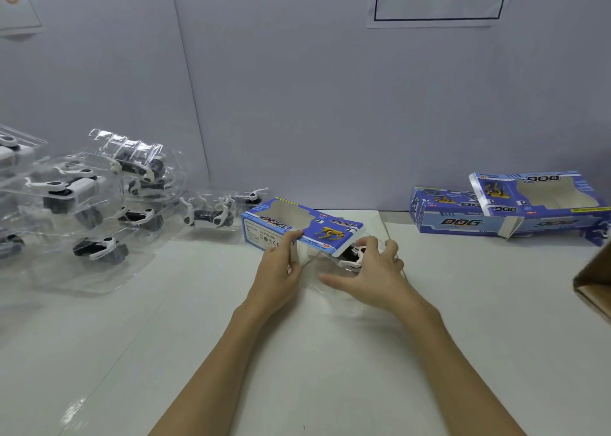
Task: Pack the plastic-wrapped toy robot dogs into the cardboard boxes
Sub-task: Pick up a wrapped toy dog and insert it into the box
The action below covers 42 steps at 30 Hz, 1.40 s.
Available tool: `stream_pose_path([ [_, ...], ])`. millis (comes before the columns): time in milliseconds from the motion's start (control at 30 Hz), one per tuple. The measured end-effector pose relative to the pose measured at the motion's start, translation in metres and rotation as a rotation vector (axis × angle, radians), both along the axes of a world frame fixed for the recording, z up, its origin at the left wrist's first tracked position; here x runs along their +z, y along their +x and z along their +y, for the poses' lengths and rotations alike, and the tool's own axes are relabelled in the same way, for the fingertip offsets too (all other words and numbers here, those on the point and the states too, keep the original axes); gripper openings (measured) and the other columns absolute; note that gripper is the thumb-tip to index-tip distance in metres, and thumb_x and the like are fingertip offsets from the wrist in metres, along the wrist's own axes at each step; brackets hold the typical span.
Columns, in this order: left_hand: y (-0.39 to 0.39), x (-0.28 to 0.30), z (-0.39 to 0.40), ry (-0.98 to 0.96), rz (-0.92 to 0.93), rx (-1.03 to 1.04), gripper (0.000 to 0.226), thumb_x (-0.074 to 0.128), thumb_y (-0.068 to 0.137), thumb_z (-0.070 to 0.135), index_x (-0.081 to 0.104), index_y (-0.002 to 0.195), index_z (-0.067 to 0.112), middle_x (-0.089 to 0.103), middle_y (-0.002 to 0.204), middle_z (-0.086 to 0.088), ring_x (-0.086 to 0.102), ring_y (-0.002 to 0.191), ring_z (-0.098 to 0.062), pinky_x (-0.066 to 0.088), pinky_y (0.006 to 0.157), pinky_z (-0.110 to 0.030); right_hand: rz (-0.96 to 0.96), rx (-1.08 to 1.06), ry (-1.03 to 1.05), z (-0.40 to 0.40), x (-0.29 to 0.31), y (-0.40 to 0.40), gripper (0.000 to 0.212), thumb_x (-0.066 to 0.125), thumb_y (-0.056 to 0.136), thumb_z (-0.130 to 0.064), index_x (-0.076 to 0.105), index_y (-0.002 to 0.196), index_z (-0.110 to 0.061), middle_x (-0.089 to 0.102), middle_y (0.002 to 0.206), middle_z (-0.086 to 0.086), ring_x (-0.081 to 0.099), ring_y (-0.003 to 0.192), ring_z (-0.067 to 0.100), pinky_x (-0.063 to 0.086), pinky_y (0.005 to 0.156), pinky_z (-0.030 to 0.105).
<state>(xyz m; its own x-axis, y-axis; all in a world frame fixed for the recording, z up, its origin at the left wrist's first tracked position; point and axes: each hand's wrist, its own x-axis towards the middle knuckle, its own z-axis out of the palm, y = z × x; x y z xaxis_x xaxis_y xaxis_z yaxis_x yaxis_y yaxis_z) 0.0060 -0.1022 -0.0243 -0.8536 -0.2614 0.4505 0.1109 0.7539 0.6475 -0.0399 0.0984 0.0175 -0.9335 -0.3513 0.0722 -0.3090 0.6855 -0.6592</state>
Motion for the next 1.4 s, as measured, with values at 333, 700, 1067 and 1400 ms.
stream_pose_path([
  [333,-0.005,-0.002,0.001,0.053,0.045,0.000,0.052,0.081,0.086,0.023,0.056,0.131,0.031,0.009,0.163,-0.004,0.007,0.159,-0.016,0.028,0.118,-0.031,-0.220,-0.229,-0.574,0.032,-0.016,-0.046,0.011,0.067,0.098,-0.022,0.074,0.105,-0.018,0.075,0.107,0.005,0.068,0.094,0.020,0.053,0.090,0.036],
  [700,-0.001,0.006,0.006,-0.043,0.098,-0.016,0.047,0.061,0.081,-0.001,0.053,0.119,0.027,0.056,0.132,0.012,0.057,0.094,-0.015,0.043,0.073,-0.029,-0.134,-0.212,-0.814,0.019,-0.022,-0.043,0.014,0.064,0.100,-0.005,0.075,0.098,-0.012,0.077,0.104,0.012,0.071,0.097,0.026,0.056,0.094,0.044],
  [1067,-0.001,0.008,-0.006,-0.165,-0.141,-0.096,0.081,0.068,0.084,0.044,0.038,0.157,0.029,0.026,0.165,0.011,0.012,0.160,-0.024,0.007,0.128,-0.055,-0.108,-0.341,-0.733,0.023,-0.024,-0.048,0.013,0.069,0.096,-0.014,0.075,0.092,-0.024,0.076,0.097,-0.001,0.072,0.103,0.021,0.058,0.092,0.038],
  [1400,-0.006,0.005,-0.004,-0.170,0.144,0.020,0.050,0.080,0.088,0.019,0.066,0.135,0.024,0.059,0.139,0.009,0.052,0.136,-0.011,0.052,0.095,-0.035,-0.200,-0.287,-0.738,0.019,-0.022,-0.046,0.017,0.061,0.096,-0.011,0.073,0.097,-0.023,0.077,0.106,0.007,0.071,0.104,0.026,0.057,0.097,0.046],
])
